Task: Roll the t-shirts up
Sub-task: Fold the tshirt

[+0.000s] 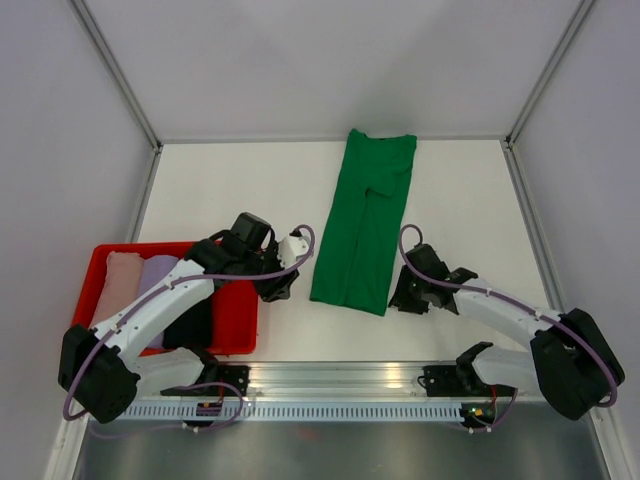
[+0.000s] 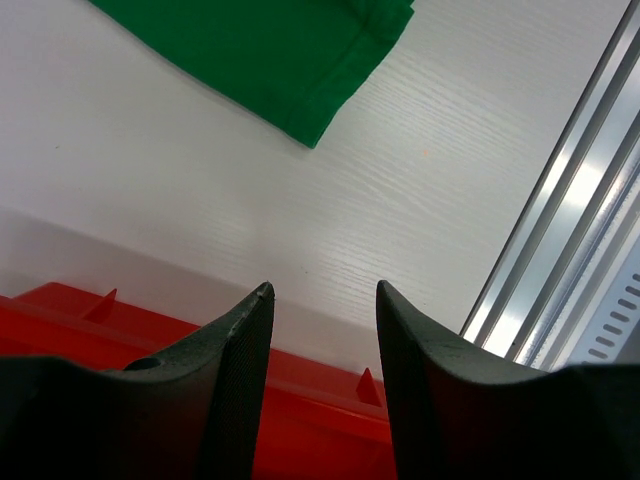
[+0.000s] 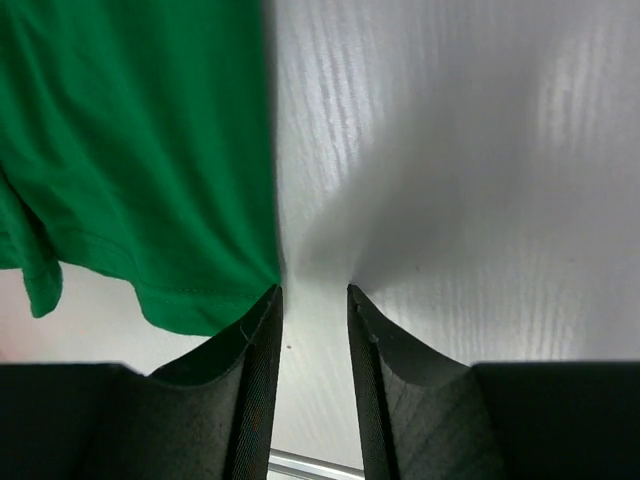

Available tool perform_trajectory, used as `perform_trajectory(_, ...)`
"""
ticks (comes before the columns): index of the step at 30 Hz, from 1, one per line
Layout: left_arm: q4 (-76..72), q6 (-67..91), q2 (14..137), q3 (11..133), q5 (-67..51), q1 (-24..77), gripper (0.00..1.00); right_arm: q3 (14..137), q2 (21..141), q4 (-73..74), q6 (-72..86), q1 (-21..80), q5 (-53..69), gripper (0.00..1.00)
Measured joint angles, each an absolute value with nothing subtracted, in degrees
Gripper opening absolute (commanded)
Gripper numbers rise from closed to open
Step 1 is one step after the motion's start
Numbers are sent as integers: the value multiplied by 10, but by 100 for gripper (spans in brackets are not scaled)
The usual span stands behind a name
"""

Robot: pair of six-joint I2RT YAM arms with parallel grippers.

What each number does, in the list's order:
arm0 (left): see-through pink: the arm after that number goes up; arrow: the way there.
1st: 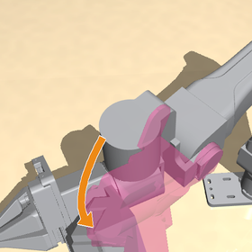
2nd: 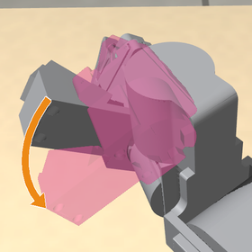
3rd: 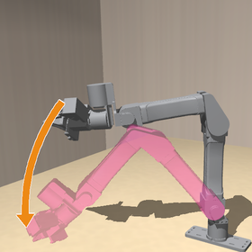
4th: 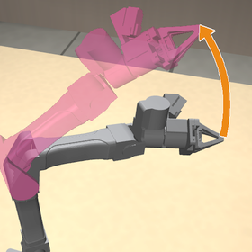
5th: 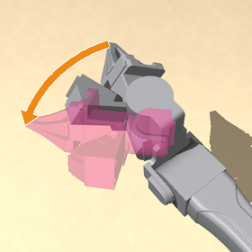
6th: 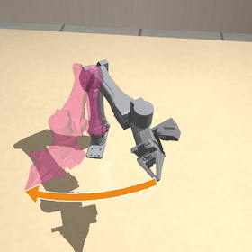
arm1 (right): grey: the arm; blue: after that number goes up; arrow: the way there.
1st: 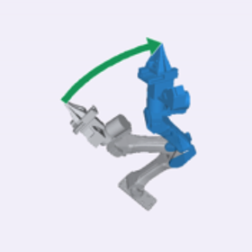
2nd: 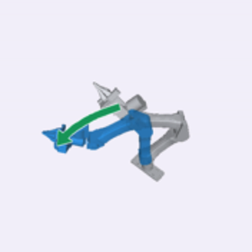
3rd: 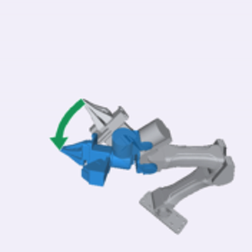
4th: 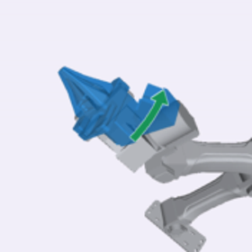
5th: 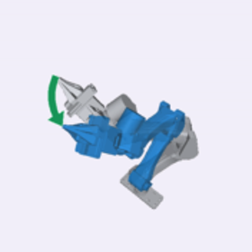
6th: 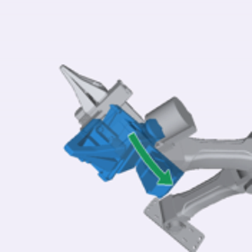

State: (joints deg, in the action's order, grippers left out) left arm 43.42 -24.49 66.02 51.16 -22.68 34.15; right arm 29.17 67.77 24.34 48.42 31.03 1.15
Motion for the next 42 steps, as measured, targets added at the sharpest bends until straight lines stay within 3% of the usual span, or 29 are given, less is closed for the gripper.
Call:
perform_trajectory(7, 435, -245, 660, 512, -226, 343, 52, 290, 722, 167, 500, 310, 61, 30)
perform_trajectory(12, 437, -245, 660, 512, -219, 343, 52, 288, 749, 124, 511, 310, 80, 9)
perform_trajectory(13, 437, -245, 660, 512, -216, 343, 52, 286, 750, 119, 512, 310, 81, 1)
perform_trajectory(20, 444, -245, 660, 512, -211, 343, 51, 280, 722, 145, 509, 305, 67, 0)
perform_trajectory(29, 450, -272, 661, 520, -210, 345, 52, 239, 631, 215, 469, 226, 60, 0)
perform_trajectory(36, 511, -354, 692, 584, -194, 353, 55, 277, 590, 322, 429, 215, 53, 68)
perform_trajectory(38, 523, -379, 700, 598, -186, 357, 56, 330, 572, 370, 404, 215, 43, 72)
perform_trajectory(40, 533, -402, 717, 614, -178, 367, 58, 390, 562, 399, 380, 215, 38, 70)
perform_trajectory(42, 534, -421, 741, 625, -171, 392, 56, 448, 565, 417, 354, 215, 37, 53)
